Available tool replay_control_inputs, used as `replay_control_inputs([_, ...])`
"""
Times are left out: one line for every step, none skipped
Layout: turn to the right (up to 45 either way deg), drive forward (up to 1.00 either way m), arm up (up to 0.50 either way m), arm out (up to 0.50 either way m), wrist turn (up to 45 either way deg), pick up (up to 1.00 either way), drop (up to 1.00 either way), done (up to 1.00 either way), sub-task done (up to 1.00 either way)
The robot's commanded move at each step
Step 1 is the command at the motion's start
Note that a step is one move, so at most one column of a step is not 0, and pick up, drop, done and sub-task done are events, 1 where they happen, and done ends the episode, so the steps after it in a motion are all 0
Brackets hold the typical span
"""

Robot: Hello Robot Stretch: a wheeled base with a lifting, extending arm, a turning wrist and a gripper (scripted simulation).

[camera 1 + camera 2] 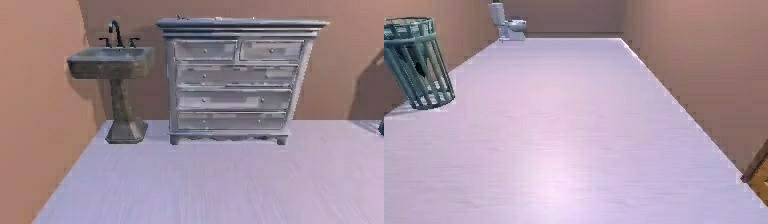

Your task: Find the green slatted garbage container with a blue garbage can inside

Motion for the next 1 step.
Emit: replay_control_inputs([45.0, 0.00, 0.00, 0.00, 0.0, 0.00, 0.00, 0.00, 0.00])
